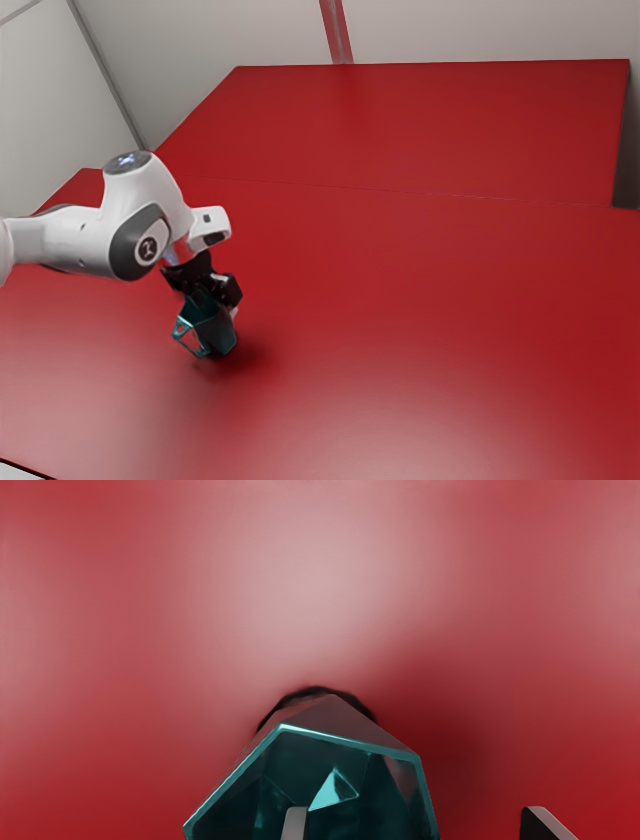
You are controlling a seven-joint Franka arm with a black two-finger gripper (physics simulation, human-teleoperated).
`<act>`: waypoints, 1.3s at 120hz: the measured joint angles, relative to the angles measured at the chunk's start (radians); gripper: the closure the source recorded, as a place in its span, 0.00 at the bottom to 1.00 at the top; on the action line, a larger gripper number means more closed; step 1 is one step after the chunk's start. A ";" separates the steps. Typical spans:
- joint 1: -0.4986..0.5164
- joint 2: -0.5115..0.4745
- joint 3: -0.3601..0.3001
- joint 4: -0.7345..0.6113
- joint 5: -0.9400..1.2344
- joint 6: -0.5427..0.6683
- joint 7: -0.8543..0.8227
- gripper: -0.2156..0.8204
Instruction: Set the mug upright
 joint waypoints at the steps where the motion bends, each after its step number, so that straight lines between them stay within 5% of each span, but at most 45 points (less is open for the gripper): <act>1: 0.000 -0.003 0.000 0.000 0.000 -0.001 0.000 0.35; 41: 0.002 -0.030 -0.029 0.168 -0.005 -0.143 -0.007 0.25; 98: 0.015 0.094 -0.034 0.523 -0.004 -0.506 -0.023 0.22; 156: 0.007 0.185 -0.034 0.828 0.025 -0.707 -0.031 0.22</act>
